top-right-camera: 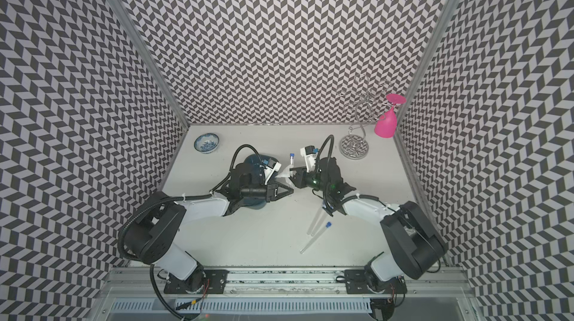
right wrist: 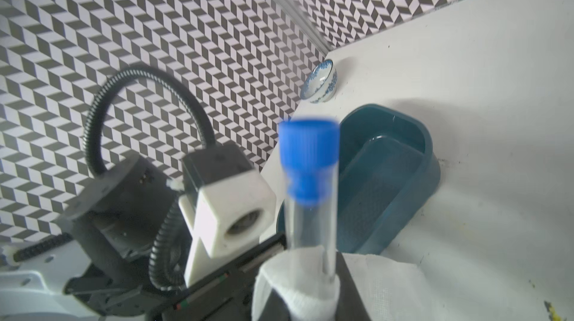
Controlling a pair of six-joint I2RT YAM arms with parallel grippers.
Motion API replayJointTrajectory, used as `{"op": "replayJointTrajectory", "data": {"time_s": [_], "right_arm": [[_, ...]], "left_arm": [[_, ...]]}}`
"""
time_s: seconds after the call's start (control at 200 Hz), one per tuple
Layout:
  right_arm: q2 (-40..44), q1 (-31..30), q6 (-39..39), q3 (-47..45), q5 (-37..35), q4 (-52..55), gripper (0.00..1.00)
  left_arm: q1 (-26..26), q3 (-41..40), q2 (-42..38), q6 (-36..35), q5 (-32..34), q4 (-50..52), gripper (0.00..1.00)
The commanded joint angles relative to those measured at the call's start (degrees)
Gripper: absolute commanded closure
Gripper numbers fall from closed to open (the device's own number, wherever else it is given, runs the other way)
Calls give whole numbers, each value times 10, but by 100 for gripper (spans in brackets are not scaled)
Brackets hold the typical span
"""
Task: Wipe the exteriors of test tubes
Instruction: Wipe the dirt from the test tube.
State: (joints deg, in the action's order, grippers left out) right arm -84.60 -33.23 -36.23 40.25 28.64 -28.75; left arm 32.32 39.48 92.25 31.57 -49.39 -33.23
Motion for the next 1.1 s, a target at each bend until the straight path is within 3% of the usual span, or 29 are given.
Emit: {"op": "replayJointTrajectory", "data": {"time_s": [0.0, 0.175, 0.406, 0.646, 0.776, 1.097], "right_arm": [[15, -27, -18, -29, 19, -4, 82], [8, -31, -9, -23, 18, 4, 81], [-25, -11, 61, 80, 21, 78, 80], [-58, 10, 79, 144, 40, 96, 80], [-52, 9, 64, 124, 52, 81, 81], [-9, -17, -8, -27, 40, 2, 81]], "left_arm": [[-8, 23, -10, -6, 12, -32, 89], [-8, 23, -10, -6, 12, -31, 89], [-2, 11, -19, 0, 18, -34, 89], [-1, 6, -19, 12, 15, -52, 89], [-2, 7, -23, 9, 18, -52, 89], [-12, 14, -12, 0, 16, -42, 89]]}}
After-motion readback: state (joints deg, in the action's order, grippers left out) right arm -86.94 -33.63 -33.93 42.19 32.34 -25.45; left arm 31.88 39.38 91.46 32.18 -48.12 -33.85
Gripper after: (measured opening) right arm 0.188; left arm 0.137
